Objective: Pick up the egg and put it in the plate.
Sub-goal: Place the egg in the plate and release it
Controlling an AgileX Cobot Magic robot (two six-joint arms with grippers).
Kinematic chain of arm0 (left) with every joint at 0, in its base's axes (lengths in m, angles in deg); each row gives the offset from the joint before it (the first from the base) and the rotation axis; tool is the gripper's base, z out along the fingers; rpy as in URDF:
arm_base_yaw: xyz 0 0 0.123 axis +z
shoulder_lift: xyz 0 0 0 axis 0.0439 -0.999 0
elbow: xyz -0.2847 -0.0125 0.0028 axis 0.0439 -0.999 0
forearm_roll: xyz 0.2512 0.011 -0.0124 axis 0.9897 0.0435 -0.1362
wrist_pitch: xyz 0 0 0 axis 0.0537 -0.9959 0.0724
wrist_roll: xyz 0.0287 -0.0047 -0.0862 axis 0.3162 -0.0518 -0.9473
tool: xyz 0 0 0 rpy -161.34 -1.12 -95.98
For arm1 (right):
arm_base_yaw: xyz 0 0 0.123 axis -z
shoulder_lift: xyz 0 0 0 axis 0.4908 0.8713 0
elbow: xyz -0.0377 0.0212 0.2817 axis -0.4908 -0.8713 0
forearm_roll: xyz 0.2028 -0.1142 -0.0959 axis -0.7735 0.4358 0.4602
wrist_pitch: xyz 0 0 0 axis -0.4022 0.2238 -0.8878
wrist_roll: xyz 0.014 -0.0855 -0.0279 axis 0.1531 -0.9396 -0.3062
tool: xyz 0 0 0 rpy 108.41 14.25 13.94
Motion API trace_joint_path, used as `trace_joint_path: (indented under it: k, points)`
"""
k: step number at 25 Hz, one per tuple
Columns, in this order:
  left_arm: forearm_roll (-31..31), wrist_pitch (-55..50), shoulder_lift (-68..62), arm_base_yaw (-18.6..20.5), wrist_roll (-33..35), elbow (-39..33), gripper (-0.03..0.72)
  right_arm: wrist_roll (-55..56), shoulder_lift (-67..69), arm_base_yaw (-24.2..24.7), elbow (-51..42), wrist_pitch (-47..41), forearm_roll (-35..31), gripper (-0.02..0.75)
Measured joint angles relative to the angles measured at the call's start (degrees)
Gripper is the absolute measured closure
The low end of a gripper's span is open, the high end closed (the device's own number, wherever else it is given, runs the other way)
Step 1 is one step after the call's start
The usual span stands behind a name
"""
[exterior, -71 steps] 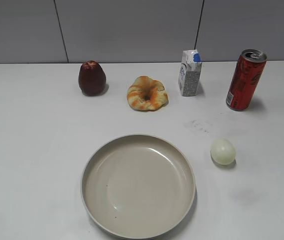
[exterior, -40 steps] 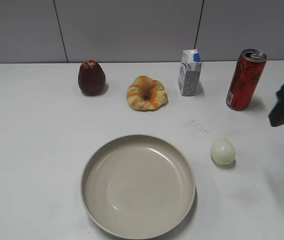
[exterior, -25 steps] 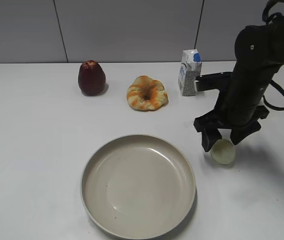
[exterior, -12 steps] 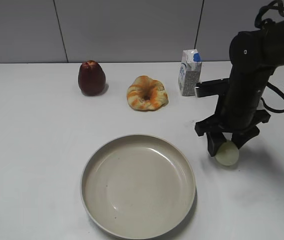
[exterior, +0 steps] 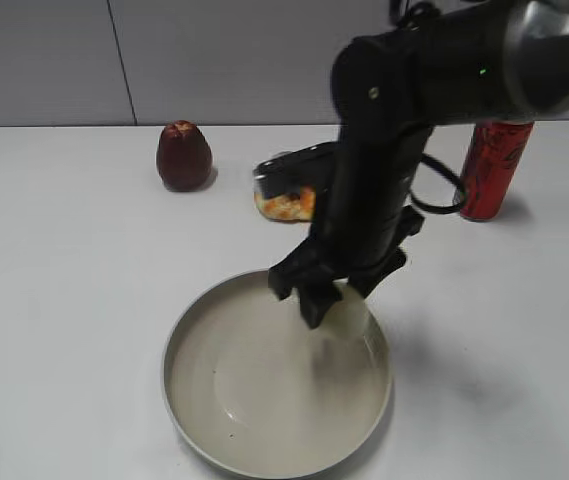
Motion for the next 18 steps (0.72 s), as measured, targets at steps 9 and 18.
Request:
trace_joint_path:
  k: [9,18]
  points:
    - [0.00,0.00,0.00,0.00,0.00,0.00,0.452,-0.12,1.69,-5.67,0.11,2.81,-0.84,0.112]
    - [0.00,0.00,0.00,0.00,0.01,0.00,0.452,-0.12,-0.21,3.09,3.88,-4.82,0.75,0.108]
